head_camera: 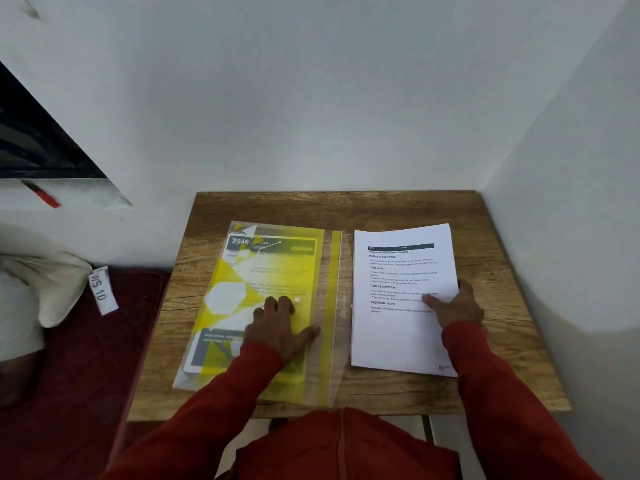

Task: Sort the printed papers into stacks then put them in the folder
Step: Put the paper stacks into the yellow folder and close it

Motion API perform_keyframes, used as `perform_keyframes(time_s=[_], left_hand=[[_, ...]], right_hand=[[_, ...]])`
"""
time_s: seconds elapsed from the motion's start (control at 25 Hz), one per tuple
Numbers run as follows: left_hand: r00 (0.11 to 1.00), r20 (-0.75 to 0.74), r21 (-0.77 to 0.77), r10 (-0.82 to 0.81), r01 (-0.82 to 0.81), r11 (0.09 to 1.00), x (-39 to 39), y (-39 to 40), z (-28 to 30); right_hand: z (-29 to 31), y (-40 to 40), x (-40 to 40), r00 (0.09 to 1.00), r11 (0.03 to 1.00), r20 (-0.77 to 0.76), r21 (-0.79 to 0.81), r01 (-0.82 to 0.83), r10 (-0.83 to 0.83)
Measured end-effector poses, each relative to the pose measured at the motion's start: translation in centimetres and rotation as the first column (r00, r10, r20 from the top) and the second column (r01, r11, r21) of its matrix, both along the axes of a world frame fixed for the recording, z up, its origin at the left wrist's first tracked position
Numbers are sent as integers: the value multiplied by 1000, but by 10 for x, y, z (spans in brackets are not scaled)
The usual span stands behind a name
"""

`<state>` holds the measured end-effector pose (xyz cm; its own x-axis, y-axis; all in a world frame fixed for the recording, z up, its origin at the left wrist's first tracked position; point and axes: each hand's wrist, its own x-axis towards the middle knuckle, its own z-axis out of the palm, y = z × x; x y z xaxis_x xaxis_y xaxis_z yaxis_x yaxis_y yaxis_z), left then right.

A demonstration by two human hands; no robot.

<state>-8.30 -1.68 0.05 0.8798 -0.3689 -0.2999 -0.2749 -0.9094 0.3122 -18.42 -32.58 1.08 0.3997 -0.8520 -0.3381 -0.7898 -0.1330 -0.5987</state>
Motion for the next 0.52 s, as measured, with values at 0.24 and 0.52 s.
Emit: perform_keyframes(time_s=[0.24, 0.52], left_hand=[[997, 64, 19, -45, 44, 999, -5, -12, 9], [998, 70, -96, -1, 7, 995, -3, -13, 10]], right_hand=[[16, -14, -14, 978, 998, 210, 56, -11, -1], [33, -29, -20, 933, 941, 361, 309, -138, 18]])
